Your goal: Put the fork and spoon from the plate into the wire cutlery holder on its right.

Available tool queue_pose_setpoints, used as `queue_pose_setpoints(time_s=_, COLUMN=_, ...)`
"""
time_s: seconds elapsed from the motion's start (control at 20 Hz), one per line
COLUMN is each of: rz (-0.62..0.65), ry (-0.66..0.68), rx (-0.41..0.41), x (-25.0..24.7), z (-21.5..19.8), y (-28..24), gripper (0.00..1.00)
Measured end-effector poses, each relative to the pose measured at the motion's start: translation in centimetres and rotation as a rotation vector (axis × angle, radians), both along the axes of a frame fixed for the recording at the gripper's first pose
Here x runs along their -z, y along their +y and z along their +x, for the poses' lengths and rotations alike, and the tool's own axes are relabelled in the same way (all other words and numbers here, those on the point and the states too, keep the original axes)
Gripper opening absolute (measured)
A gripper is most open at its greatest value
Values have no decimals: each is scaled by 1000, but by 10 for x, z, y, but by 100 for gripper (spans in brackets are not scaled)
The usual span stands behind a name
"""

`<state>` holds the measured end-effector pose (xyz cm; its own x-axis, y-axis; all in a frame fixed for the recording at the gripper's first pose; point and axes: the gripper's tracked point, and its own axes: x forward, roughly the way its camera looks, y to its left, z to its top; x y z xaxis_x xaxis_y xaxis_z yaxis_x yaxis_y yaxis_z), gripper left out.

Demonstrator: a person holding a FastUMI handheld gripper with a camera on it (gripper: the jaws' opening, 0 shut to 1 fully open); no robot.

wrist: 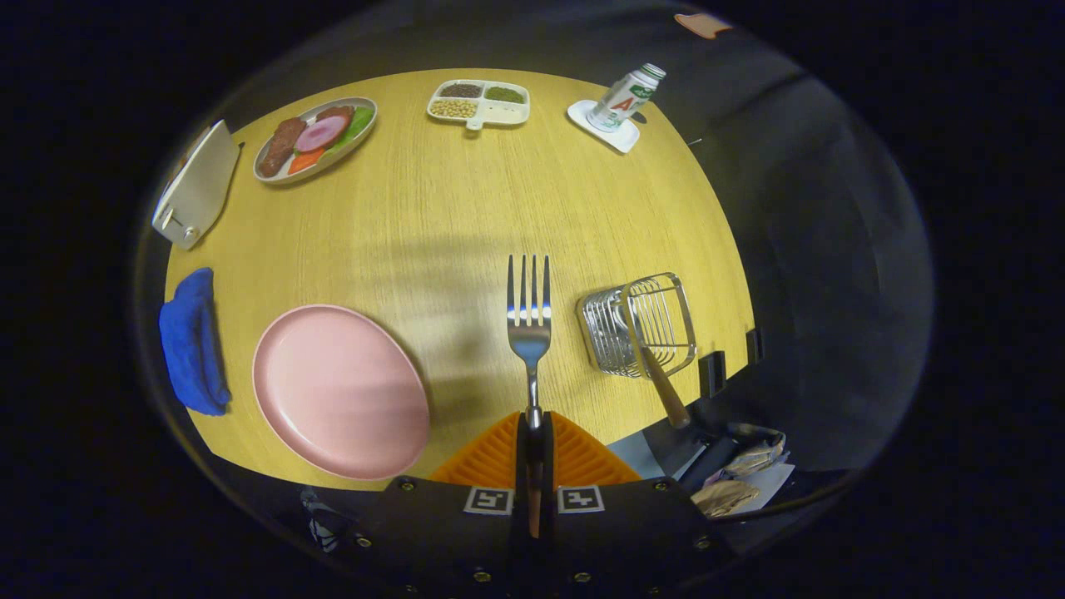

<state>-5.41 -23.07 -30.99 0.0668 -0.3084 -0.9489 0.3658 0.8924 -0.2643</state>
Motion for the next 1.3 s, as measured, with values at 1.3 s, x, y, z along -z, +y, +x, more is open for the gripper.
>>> queue_pose_setpoints(time_s=1.3, rz=59, ry=232, rx=93, x=29, z=-45, y=-102, gripper=5)
